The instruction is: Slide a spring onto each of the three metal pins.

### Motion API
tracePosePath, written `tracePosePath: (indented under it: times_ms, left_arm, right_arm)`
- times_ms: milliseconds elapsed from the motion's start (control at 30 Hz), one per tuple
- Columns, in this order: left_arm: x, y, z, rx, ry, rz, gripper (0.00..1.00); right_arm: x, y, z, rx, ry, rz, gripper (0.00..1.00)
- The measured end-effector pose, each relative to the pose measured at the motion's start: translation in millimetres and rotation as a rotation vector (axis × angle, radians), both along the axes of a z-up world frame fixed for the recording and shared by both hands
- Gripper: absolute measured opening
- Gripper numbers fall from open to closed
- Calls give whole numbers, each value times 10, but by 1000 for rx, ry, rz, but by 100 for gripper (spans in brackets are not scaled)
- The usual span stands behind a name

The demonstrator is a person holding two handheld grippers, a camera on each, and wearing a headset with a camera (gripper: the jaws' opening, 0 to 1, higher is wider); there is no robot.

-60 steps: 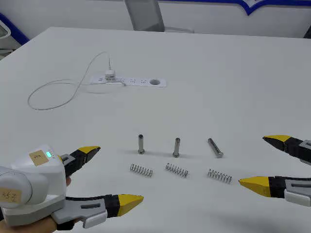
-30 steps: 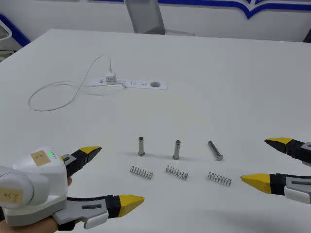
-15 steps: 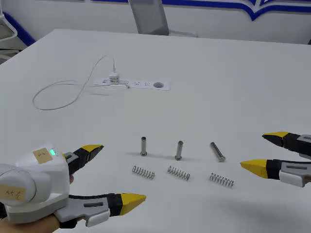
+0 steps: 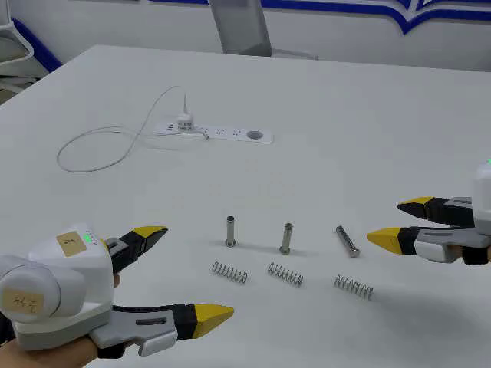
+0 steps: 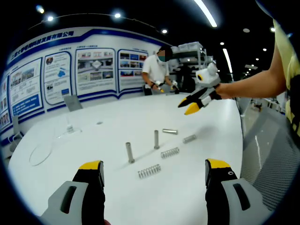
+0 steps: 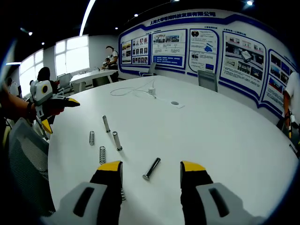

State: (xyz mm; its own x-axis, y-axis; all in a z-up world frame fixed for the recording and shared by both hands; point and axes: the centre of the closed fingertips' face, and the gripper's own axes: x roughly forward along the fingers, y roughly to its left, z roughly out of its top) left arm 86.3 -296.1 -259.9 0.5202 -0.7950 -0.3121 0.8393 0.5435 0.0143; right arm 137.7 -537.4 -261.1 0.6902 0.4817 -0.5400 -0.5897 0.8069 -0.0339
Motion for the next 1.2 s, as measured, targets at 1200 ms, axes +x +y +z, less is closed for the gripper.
tracePosePath:
  times_ms: [1200]
  left_arm:
    - [-5,55,-38,5,10,13,89]
  right_arm:
    - [494,150,-632,-123,237,-132,24]
